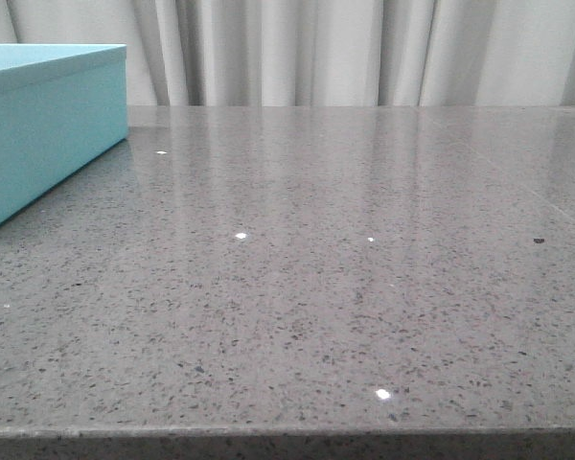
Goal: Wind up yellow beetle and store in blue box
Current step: 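Lift the car with the left gripper and carry it over the blue box, then lower the car into the blue box and open the left gripper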
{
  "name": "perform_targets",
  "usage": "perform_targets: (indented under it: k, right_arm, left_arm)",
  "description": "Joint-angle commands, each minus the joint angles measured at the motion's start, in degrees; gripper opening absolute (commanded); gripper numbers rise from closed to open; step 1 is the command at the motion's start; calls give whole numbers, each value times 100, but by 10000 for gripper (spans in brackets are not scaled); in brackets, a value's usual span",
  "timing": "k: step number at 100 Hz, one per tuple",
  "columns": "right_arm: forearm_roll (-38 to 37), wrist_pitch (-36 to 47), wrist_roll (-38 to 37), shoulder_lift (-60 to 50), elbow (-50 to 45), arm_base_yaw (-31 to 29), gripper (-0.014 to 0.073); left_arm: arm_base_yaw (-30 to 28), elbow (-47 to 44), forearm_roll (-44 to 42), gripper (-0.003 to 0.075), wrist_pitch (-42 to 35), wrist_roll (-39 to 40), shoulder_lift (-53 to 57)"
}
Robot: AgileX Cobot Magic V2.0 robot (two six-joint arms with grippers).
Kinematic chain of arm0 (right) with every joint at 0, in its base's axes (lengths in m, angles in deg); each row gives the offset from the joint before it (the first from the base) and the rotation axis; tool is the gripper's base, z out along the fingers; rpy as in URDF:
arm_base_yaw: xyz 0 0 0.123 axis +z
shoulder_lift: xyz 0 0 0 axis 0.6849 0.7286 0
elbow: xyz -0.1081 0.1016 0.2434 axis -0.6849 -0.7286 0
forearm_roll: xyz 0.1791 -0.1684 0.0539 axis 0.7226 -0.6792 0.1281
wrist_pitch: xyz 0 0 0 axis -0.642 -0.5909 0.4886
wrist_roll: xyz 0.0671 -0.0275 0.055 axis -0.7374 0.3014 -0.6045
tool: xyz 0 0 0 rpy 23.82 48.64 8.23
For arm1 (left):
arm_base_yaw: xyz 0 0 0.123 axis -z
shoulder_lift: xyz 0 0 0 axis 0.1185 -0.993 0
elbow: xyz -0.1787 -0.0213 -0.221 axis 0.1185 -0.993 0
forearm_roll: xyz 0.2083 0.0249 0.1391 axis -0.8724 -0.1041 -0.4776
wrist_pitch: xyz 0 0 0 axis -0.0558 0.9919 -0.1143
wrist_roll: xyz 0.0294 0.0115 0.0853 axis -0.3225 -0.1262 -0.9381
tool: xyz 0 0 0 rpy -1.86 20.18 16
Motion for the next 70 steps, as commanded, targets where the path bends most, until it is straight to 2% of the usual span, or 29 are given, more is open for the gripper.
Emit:
perform_targets:
  k: [1,10,20,53,63,70]
  right_arm:
    - [-17,401,76,-39,125,-10,528]
    - [-17,401,76,-39,125,-10,528]
    - [-17,401,76,-39,125,-10,528]
    - [-17,402,84,-39,125,-10,528]
    - [-17,418,308,-70,125,-10,526]
    - [-17,495,470,-140,88,-10,491]
  left_arm:
    - [-15,113,28,200,-297,61,251]
    - [-15,113,28,311,-306,61,251]
    - [-15,113,28,384,-306,61,251]
    - [-15,137,38,386,-415,61,415]
    - [-15,137,38,384,-523,61,664]
    - [-15,101,49,365,-718,61,929]
